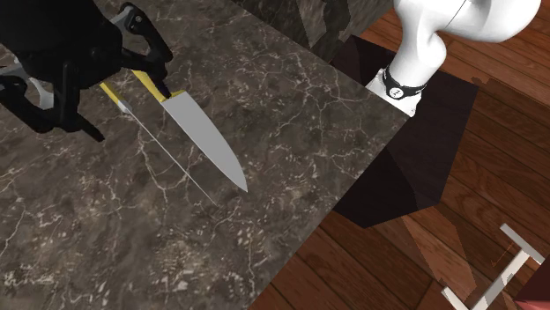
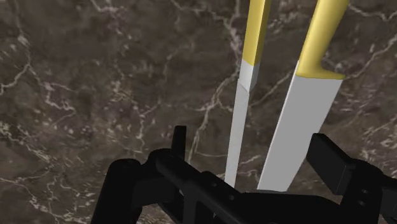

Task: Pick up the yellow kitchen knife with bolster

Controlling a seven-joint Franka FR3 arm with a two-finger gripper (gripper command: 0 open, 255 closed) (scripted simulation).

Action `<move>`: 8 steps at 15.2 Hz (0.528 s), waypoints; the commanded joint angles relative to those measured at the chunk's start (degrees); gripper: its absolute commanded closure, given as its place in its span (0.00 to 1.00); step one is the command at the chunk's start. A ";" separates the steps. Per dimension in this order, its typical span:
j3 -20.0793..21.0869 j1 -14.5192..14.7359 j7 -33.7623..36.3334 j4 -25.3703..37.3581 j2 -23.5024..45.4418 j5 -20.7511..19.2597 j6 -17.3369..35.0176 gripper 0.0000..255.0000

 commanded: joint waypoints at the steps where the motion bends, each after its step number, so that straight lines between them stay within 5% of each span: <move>1: 0.26 -0.11 -0.73 -0.64 0.47 0.40 0.99 0.00; 7: 0.37 0.58 -1.22 -4.43 0.31 0.45 4.54 0.00; 8: 0.37 0.67 -1.16 -4.54 0.24 0.40 4.60 1.00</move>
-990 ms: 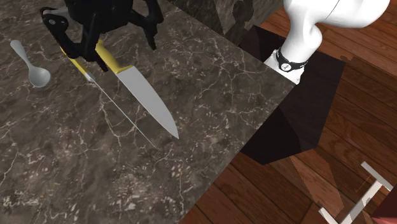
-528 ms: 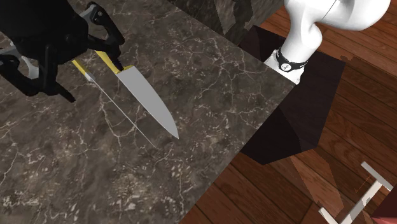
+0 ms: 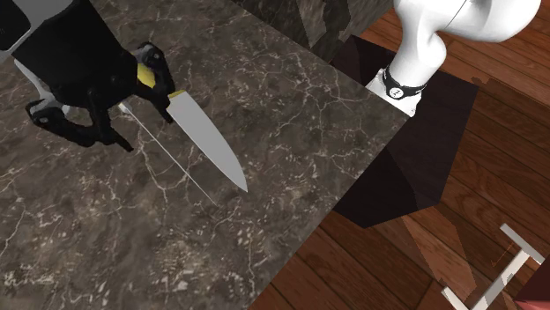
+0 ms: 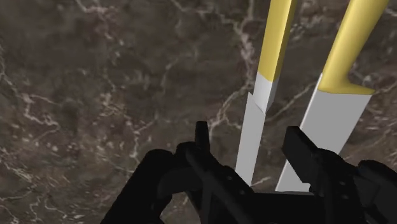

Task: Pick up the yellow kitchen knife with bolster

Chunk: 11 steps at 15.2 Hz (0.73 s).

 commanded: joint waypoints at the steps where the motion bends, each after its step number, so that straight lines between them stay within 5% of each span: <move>1: 0.01 0.04 -0.02 -0.19 -0.02 0.00 0.19 1.00; 11: -0.07 -0.28 0.14 1.42 0.03 -0.04 -1.35 1.00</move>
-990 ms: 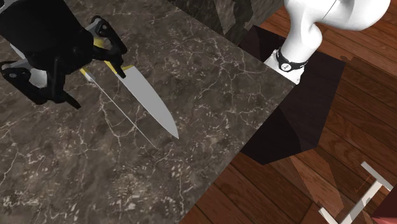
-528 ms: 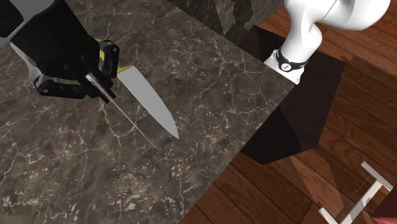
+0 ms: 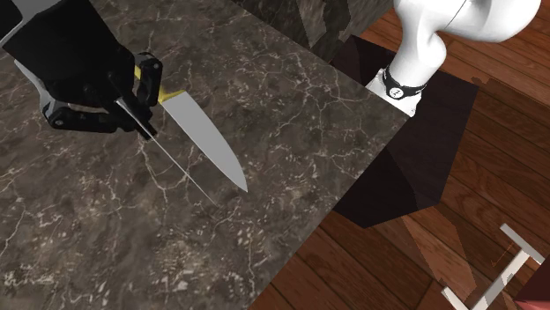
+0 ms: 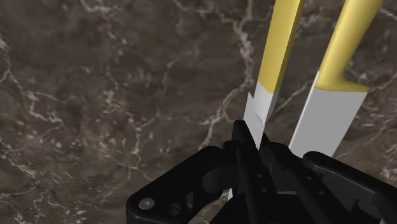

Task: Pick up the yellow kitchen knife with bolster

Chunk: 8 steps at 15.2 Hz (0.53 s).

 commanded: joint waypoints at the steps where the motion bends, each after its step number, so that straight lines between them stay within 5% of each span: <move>1: -0.06 -0.29 0.16 1.46 0.05 -0.03 -1.40 1.00; 8: -0.12 -1.75 0.80 8.00 0.82 0.32 -7.15 1.00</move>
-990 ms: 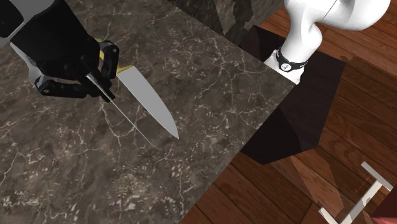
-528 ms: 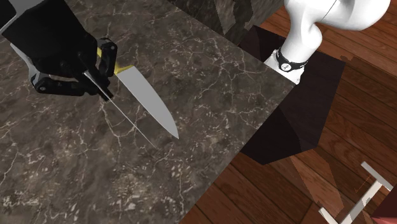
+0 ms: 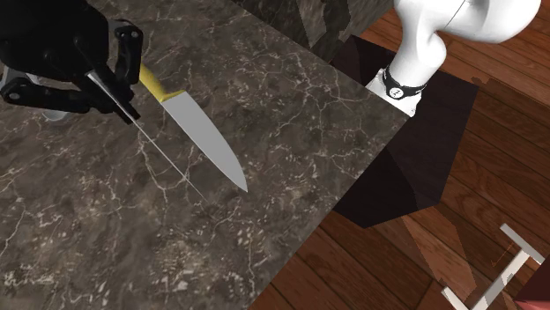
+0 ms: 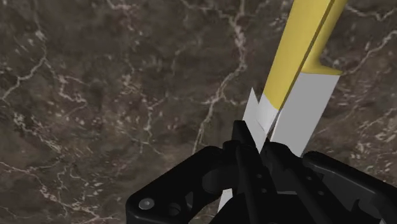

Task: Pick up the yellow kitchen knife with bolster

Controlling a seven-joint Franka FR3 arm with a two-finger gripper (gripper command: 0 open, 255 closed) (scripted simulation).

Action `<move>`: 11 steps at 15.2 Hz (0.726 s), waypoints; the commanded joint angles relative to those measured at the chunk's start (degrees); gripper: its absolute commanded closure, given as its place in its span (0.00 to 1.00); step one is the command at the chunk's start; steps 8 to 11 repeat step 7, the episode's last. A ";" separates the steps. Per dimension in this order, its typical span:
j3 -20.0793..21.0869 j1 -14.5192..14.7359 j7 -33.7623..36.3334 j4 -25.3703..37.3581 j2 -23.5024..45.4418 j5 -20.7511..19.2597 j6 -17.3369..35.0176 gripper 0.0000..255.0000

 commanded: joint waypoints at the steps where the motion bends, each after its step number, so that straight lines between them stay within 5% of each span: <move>1: -0.05 -0.29 0.23 1.62 -0.03 -0.03 -1.62 1.00; 11: 0.04 -1.68 0.55 6.39 1.01 0.64 -5.40 1.00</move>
